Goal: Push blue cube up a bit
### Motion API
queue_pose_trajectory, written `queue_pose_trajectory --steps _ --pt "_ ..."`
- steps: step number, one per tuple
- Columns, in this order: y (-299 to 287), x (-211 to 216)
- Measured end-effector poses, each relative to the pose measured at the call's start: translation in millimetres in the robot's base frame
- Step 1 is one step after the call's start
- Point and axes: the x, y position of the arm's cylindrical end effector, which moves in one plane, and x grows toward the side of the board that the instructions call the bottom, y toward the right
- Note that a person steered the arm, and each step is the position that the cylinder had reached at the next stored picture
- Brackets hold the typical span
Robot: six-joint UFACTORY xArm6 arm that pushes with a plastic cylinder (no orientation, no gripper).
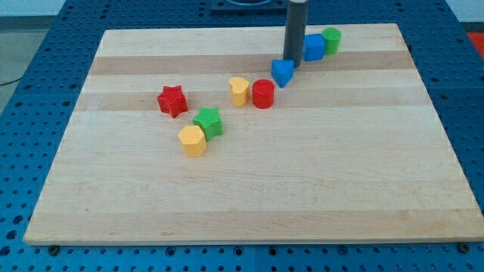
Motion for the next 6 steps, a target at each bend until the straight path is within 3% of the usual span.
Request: queue_pose_trajectory --steps 1,6 --pt "28 18" --pt "38 -64"
